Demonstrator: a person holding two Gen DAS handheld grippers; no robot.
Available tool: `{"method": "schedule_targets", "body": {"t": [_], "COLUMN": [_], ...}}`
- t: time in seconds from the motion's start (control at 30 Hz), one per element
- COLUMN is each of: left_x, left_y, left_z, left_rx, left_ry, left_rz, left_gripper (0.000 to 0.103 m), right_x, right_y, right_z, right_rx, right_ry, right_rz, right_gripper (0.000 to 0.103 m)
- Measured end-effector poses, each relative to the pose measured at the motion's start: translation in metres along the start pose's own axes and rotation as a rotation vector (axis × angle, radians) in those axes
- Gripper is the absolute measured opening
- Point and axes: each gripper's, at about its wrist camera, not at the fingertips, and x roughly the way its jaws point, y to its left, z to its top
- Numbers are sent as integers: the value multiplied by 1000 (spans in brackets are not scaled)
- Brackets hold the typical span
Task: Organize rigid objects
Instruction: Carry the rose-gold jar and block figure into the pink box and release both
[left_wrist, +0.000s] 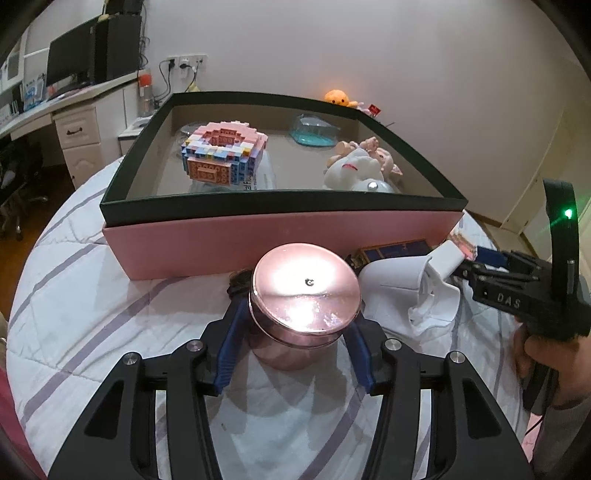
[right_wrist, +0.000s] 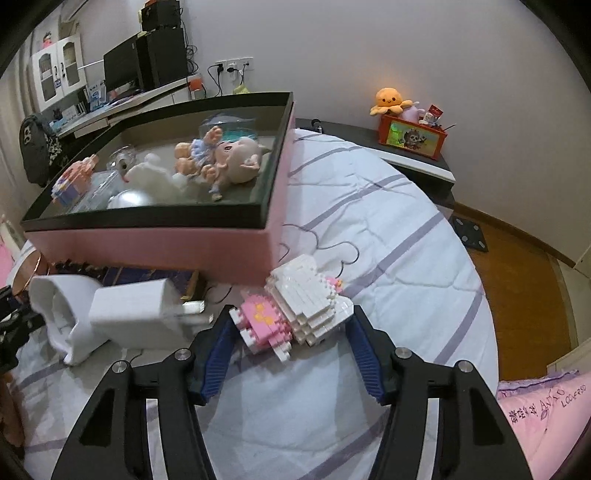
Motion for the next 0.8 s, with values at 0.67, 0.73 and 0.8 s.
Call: {"method": "schedule_targets", "body": {"t": [0.67,0.73,0.8], "left_x": [-48,-55,-65], "left_y": [13,15,18], "left_z": [-20,-22,-22], "left_rx": [-13,-14,-13], "left_ry": [-65,-75,-90], "left_rz": [-12,-5,5], "left_gripper": [51,51,51], "right_x": [-74,-81,-89], "right_y": [29,35,41], "right_z": [-39,-39,-37], "right_rx": [19,18,14], "right_ry": [-96,-111,-126], "right_rz": [117,140,157], "right_gripper": [60,60,60]}}
